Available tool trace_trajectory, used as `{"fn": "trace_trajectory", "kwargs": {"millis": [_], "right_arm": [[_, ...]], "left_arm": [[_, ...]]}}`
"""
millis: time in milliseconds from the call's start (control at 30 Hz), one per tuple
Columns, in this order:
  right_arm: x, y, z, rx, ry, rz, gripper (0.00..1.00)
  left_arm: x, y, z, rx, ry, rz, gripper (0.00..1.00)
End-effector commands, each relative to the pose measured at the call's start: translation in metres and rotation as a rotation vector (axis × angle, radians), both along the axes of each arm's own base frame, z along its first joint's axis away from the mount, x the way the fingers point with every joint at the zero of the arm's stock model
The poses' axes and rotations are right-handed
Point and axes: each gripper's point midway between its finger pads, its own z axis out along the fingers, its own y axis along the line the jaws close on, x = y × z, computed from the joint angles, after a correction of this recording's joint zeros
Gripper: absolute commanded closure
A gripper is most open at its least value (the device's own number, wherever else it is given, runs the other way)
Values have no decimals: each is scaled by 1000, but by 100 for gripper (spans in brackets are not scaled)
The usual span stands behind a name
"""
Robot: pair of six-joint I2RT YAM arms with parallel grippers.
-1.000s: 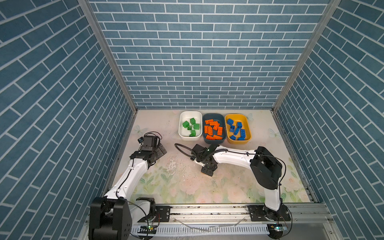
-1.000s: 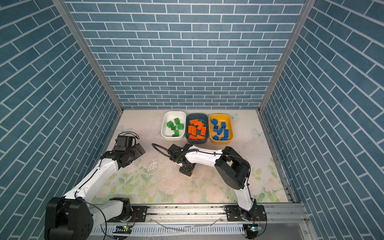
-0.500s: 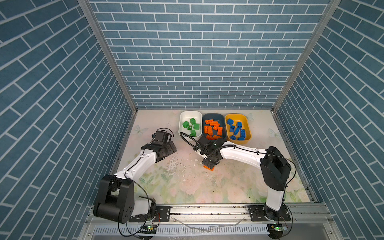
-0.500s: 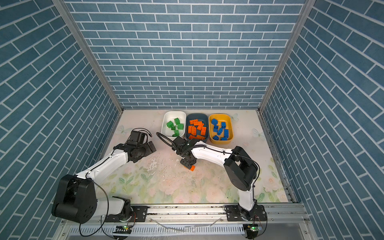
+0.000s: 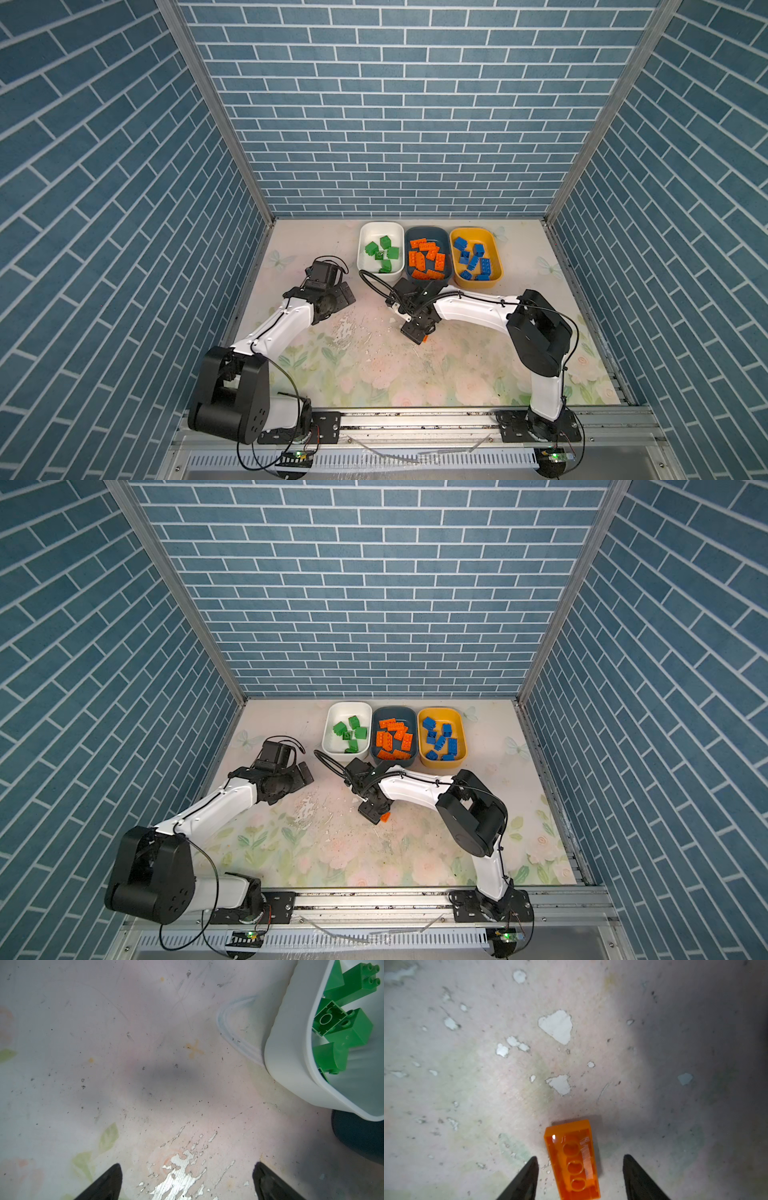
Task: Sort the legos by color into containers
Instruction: 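Close the right gripper on the orange brick and lift it, then carry the orange brick over the teal tub with the right gripper and release it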
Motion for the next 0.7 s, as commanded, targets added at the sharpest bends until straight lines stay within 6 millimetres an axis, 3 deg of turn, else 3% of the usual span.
{"fn": "trace_trajectory", "kwargs": {"millis": [0,167,367,500,667], "right_arm": [[-7,-8,-17,-41,31,-17,35],[-12,-11,-27,-56,58,-8,48],[-14,-16,-18,-49,41,6,67],[-8,-9,8,40,4,15,71],[20,-7,52,185,-97,-36,75]], "left_arm": [[2,-4,-1,-4,8,-16,1],[4,-12,1,-18,-4,-48,1],[8,-28,11,-18,-34,-101,1],[16,-51,21,-49,-92,-163,1],[26,-82,36,-74,-156,-254,1]]}}
